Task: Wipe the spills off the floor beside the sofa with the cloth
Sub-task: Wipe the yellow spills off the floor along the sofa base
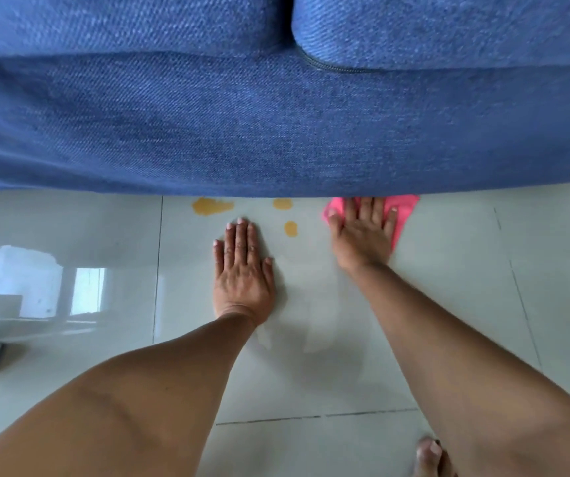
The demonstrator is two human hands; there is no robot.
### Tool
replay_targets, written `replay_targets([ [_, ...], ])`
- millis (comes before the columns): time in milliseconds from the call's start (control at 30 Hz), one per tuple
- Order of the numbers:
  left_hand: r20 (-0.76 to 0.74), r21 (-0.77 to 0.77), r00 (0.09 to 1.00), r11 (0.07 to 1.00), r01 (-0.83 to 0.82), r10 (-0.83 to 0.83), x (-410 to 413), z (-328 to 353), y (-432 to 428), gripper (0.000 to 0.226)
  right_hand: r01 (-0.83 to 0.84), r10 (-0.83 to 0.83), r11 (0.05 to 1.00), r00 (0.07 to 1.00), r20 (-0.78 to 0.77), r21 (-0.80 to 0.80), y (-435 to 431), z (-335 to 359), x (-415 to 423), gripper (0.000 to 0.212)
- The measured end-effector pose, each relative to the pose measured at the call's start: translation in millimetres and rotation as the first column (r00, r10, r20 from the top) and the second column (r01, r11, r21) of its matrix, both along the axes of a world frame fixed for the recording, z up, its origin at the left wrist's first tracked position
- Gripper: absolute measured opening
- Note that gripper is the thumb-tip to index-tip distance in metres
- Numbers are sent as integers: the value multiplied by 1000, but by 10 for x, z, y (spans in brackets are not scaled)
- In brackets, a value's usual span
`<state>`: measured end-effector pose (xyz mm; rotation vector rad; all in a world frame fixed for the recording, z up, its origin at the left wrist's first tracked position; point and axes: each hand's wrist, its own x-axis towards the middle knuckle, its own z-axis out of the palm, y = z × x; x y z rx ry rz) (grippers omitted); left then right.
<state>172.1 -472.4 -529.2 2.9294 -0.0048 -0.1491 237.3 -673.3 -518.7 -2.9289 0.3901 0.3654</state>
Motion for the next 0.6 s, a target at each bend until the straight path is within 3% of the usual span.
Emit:
replay_targets([
  [100,-22,-21,1000,1000,1,-1,20,33,8,65,-307,307,952,951,41,-6,263,21,-606,61],
  [167,-25,-32,999,999,18,-19,1,60,17,64,-392,391,920,920,33,10,22,24,-975,59],
  [233,-24,-21,1000,1000,0,0,-5,80,131,64,-313,313,950,950,-1,-17,-410,41,-1056,60],
  [300,-19,29,995,995,-98,98,-33,72,359,66,-108,106,992,994,-37,-64,-726,49,-872,62],
  [367,-28,53,979,978,-200,201,-44,61,613,69,100,-102,994,993,-55,-45,-717,53,-490,62],
  [433,-36,55,975,975,-215,218,-45,44,734,70,185,-184,983,981,-66,7,-423,85,-112,61],
  [500,-24,68,978,977,-203,206,-58,16,734,68,136,-130,988,988,-79,68,20,88,124,61],
  [600,-15,51,978,977,-208,209,-52,11,715,68,-111,112,992,994,-15,63,694,36,62,59],
])
